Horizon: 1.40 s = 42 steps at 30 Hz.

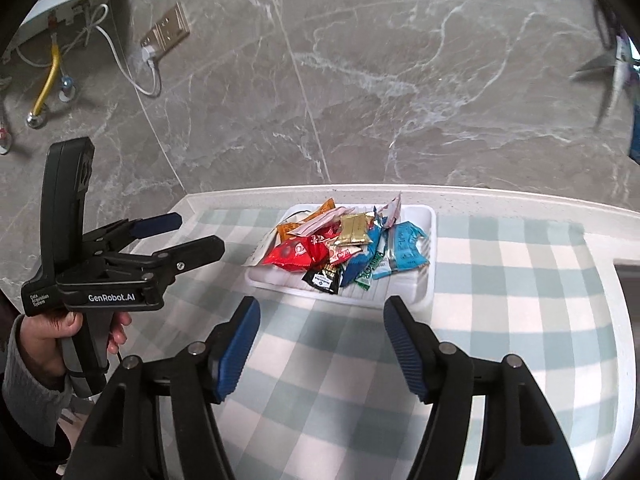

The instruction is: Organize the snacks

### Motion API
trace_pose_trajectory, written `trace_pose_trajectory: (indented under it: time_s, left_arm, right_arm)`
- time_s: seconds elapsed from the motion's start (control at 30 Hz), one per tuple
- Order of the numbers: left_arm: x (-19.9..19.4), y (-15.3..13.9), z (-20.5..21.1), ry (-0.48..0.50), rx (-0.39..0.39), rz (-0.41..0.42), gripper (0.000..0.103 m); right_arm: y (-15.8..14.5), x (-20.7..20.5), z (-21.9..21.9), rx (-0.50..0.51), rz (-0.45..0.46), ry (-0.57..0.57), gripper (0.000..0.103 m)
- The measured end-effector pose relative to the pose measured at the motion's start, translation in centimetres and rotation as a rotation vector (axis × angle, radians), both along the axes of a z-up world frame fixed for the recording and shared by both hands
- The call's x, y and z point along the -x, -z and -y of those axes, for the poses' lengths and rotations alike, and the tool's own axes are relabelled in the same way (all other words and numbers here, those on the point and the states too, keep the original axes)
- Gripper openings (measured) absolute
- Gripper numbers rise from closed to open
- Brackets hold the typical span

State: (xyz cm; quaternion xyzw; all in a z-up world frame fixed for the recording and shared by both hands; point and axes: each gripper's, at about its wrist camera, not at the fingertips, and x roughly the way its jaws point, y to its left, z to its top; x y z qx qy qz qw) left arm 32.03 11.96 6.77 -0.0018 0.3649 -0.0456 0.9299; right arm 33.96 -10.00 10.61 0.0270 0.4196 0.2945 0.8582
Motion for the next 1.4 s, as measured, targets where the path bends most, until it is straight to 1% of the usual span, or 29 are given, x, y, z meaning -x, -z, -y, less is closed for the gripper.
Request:
trace_pose_trajectory:
  time_s: [0.07, 0.13, 0.37, 0.7, 0.9, 1.4]
  left_arm:
    - [1.3, -0.4, 0.7, 0.010, -0.007, 0.008, 0.102]
    - [2.1, -0.9, 1.3, 0.013, -0.021, 0.015, 0.102]
    - [5.5, -2.2, 3.1, 0.024, -0.043, 0.034, 0.102]
    - [8.9, -3.5, 4.1, 0.034, -0.043, 0.055, 0.102]
    - [10.0, -3.7, 4.2, 0.041, -0.046, 0.061, 0.102]
    - [11.0, -3.8, 3.5, 0.050, -0.051, 0.064, 0.102]
  right_arm:
    - [-0.5, 1.1, 0.6, -0.007, 0.012, 0.012, 0.071]
    - [-1.0, 2.2, 1.3, -0.017, 0.026, 0.024, 0.073]
    - [-2.1, 5.2, 2.9, -0.027, 0.052, 0.043, 0.073]
    - [-3.1, 8.6, 4.1, -0.036, 0.065, 0.054, 0.073]
    - [-3.4, 9.7, 4.4, -0.037, 0.069, 0.060, 0.074]
    - [-3.7, 10.5, 4.2, -0.043, 0.070, 0.058, 0.074]
